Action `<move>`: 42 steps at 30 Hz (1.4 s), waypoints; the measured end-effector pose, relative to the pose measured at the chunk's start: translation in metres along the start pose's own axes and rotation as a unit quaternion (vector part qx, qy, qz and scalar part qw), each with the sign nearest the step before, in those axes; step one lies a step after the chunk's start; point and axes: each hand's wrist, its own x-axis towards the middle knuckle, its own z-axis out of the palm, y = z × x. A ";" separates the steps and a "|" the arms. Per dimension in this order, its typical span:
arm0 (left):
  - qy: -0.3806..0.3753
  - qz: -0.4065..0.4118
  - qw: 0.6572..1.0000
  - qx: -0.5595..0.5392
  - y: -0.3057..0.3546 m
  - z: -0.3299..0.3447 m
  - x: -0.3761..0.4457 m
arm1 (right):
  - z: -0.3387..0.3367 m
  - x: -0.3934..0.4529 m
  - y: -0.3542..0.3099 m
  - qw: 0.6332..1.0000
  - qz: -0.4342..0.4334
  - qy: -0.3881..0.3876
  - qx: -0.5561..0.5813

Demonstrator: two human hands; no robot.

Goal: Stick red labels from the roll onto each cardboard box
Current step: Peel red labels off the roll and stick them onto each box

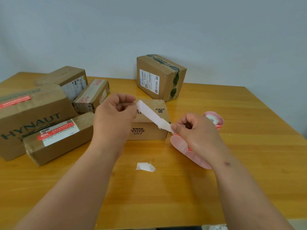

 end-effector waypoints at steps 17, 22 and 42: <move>-0.127 -0.003 0.984 -0.128 -0.005 -0.004 0.001 | -0.007 0.002 -0.011 0.968 0.105 -0.093 0.207; -0.158 0.030 0.985 -0.066 -0.004 -0.002 -0.004 | -0.003 0.002 -0.018 0.878 0.141 -0.159 0.429; -0.147 -0.065 0.987 0.011 -0.009 -0.014 0.004 | 0.008 0.005 -0.026 0.987 0.017 -0.068 0.147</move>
